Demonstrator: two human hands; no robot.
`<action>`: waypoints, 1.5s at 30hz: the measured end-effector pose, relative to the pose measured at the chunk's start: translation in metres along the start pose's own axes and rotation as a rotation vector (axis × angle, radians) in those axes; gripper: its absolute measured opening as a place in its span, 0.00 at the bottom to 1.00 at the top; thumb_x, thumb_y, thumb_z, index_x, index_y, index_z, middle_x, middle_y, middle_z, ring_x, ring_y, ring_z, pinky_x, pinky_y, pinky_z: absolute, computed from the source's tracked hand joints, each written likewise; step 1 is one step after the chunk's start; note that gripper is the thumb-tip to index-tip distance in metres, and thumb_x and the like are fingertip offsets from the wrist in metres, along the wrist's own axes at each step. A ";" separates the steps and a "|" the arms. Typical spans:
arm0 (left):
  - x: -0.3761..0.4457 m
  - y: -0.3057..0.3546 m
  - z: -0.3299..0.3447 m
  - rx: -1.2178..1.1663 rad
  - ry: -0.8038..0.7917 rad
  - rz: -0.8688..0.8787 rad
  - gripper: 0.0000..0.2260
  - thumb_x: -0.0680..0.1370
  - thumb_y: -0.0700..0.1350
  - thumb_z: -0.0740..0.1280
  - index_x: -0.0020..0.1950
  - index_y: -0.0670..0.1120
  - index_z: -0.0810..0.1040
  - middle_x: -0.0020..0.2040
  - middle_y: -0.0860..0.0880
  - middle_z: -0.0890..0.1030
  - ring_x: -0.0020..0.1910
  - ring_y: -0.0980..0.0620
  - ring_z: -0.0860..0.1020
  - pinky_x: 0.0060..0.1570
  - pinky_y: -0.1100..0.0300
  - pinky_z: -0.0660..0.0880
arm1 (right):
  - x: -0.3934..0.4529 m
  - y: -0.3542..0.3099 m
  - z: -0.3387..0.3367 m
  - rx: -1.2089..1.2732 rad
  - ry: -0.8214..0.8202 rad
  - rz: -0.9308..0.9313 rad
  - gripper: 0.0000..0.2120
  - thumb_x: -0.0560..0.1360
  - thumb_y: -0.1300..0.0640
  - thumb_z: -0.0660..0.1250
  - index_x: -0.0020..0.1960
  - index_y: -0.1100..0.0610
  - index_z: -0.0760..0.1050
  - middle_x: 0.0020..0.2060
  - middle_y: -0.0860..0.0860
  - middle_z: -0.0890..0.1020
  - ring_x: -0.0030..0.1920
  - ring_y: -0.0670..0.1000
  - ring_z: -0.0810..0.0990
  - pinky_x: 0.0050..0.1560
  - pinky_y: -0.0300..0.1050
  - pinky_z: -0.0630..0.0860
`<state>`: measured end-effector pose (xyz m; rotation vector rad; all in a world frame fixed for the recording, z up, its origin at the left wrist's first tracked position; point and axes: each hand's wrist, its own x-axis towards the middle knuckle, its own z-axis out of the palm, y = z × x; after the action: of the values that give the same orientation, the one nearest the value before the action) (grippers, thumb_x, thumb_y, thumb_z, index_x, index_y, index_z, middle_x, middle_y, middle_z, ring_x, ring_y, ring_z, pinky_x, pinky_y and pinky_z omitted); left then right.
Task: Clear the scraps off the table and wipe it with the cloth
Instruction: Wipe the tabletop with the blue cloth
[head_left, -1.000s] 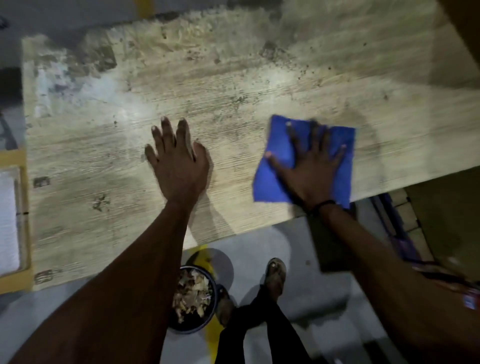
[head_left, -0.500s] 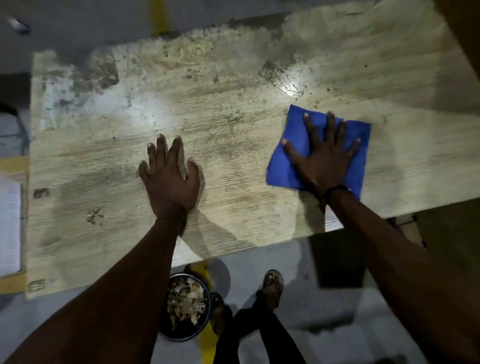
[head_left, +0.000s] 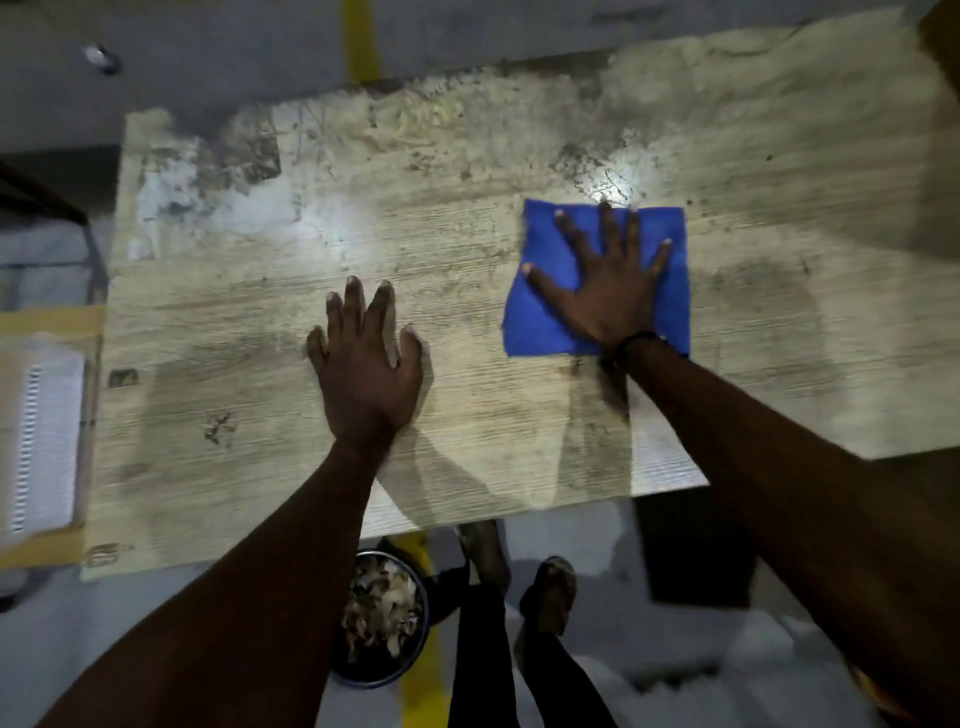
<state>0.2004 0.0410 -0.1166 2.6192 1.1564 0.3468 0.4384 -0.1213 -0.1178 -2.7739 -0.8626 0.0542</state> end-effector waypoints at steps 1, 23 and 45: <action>0.000 0.000 0.000 -0.008 -0.006 -0.001 0.27 0.84 0.58 0.59 0.83 0.54 0.64 0.85 0.47 0.58 0.84 0.43 0.56 0.79 0.38 0.54 | 0.007 0.003 -0.002 0.014 -0.020 0.054 0.41 0.73 0.19 0.51 0.82 0.35 0.56 0.85 0.52 0.54 0.84 0.61 0.50 0.76 0.77 0.44; 0.155 -0.001 0.016 0.017 -0.194 0.036 0.29 0.87 0.59 0.52 0.86 0.50 0.52 0.86 0.43 0.48 0.85 0.39 0.45 0.79 0.33 0.44 | 0.013 -0.067 0.027 -0.039 0.020 -0.157 0.41 0.74 0.20 0.51 0.83 0.37 0.56 0.84 0.53 0.55 0.84 0.61 0.50 0.77 0.76 0.44; 0.183 0.003 0.020 0.020 -0.019 -0.007 0.28 0.84 0.58 0.57 0.84 0.54 0.62 0.86 0.48 0.57 0.85 0.44 0.54 0.80 0.36 0.53 | 0.107 -0.077 0.029 -0.038 -0.029 -0.185 0.40 0.75 0.20 0.52 0.83 0.35 0.54 0.85 0.48 0.52 0.85 0.56 0.48 0.78 0.73 0.48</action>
<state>0.3288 0.1733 -0.1143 2.6294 1.1690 0.3101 0.4805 0.0066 -0.1246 -2.7197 -1.1351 0.0463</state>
